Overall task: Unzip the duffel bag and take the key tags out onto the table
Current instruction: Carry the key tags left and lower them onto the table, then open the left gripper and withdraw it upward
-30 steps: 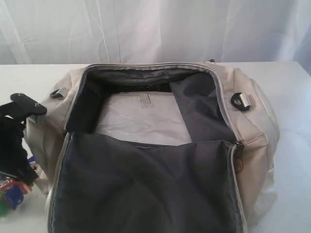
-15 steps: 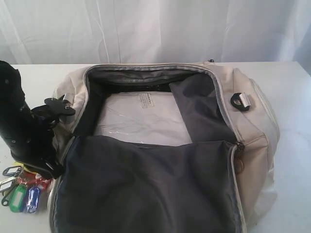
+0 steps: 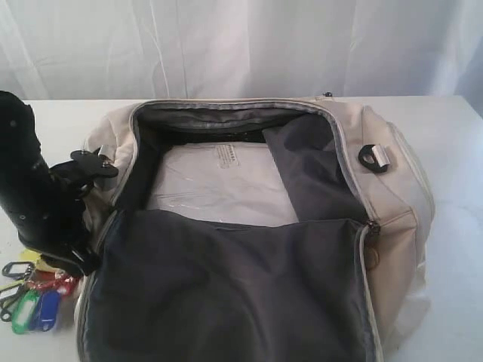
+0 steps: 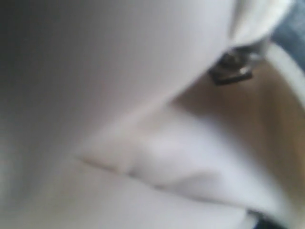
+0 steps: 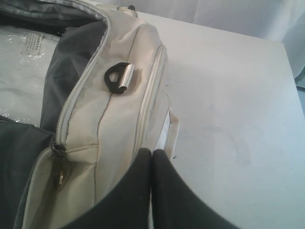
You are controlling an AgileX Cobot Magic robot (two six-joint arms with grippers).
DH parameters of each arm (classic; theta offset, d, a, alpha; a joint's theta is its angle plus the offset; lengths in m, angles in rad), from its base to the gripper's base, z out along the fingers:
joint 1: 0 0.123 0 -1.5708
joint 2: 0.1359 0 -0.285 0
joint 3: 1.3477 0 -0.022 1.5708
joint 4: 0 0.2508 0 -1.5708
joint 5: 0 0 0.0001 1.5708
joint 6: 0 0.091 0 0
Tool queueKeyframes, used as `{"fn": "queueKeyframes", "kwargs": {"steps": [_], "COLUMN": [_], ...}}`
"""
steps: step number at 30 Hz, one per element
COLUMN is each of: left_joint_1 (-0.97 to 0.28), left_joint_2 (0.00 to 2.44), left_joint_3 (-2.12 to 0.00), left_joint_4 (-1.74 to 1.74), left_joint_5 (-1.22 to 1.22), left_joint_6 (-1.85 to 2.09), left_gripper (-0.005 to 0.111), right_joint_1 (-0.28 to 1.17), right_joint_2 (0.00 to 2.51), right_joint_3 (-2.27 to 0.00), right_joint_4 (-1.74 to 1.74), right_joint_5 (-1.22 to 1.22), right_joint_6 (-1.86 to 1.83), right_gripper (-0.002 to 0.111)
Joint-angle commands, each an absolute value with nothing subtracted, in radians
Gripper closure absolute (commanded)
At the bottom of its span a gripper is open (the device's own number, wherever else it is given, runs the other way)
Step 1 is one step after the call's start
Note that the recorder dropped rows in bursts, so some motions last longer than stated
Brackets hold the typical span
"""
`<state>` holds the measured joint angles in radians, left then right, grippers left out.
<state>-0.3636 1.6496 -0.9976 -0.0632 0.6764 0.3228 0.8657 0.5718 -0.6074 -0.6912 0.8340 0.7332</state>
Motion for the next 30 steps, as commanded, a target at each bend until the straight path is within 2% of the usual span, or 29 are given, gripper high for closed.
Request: {"fn": "queueKeyframes", "kwargs": {"steps": [1,4,14,24,27,30], "left_joint_1": [-0.372,-0.372,-0.372,-0.372,-0.372,-0.372], "left_joint_2": [1.651,1.651,1.638,1.450,1.367,1.279], "left_joint_3": [-1.002,-1.010,-1.198,-1.229,-1.229,-1.229], "left_joint_4": [-0.068,-0.028,-0.006,-0.006,-0.006,-0.006], "left_joint_5": [0.716,0.770,1.088,1.143,1.130,1.108], "left_joint_6": [0.323,0.318,0.287,0.248,0.233,0.226], "left_gripper": [0.054,0.050,0.050,0.051,0.056,0.069], "right_joint_1": [0.857,0.857,0.857,0.857,0.857,0.857], "right_joint_2": [0.567,0.567,0.567,0.567,0.567,0.567], "right_joint_3": [-0.605,-0.605,-0.605,-0.605,-0.605,-0.605], "right_joint_4": [-0.699,-0.699,-0.699,-0.699,-0.699,-0.699], "right_joint_5": [0.830,0.830,0.830,0.830,0.830,0.830], "right_joint_6": [0.737,0.737,0.737,0.737,0.737,0.737], "right_gripper": [0.108,0.108,0.108,0.108,0.108,0.108]}}
